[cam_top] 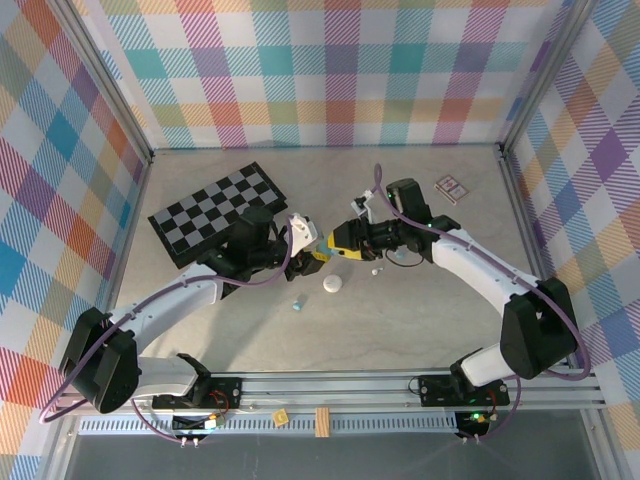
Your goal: Insert the wireless bluetooth earbuds into the charging case
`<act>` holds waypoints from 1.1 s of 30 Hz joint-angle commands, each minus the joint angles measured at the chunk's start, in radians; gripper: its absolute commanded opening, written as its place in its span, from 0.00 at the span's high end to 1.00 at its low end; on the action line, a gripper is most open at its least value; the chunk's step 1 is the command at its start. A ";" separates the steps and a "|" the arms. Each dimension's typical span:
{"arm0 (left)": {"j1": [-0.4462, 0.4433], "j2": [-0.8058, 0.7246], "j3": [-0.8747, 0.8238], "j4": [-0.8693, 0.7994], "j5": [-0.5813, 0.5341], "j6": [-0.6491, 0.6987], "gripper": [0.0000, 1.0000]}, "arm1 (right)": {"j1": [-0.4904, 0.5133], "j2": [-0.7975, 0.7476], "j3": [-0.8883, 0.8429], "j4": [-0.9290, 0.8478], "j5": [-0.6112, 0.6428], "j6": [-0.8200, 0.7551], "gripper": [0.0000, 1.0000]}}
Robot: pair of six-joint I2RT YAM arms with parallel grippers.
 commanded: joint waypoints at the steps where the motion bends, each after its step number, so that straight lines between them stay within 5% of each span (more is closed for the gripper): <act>1: -0.011 -0.025 -0.014 -0.001 0.005 0.028 0.64 | -0.002 -0.015 0.034 -0.018 0.010 -0.016 0.42; 11: -0.011 -0.021 -0.024 0.055 -0.011 0.000 0.61 | -0.001 -0.021 0.028 0.016 -0.015 0.020 0.78; 16: -0.011 -0.050 -0.076 0.174 -0.031 -0.048 0.36 | -0.013 -0.050 0.019 0.046 -0.018 0.057 0.82; 18: -0.007 -0.076 -0.132 0.286 -0.038 -0.086 0.16 | -0.027 -0.068 0.001 0.098 -0.054 0.100 0.82; 21: 0.013 -0.100 -0.209 0.457 -0.023 -0.168 0.08 | -0.045 -0.096 -0.044 0.216 -0.107 0.187 0.82; 33: 0.071 0.077 -0.390 1.332 0.096 -0.444 0.13 | -0.066 -0.144 -0.204 0.876 -0.198 0.708 0.88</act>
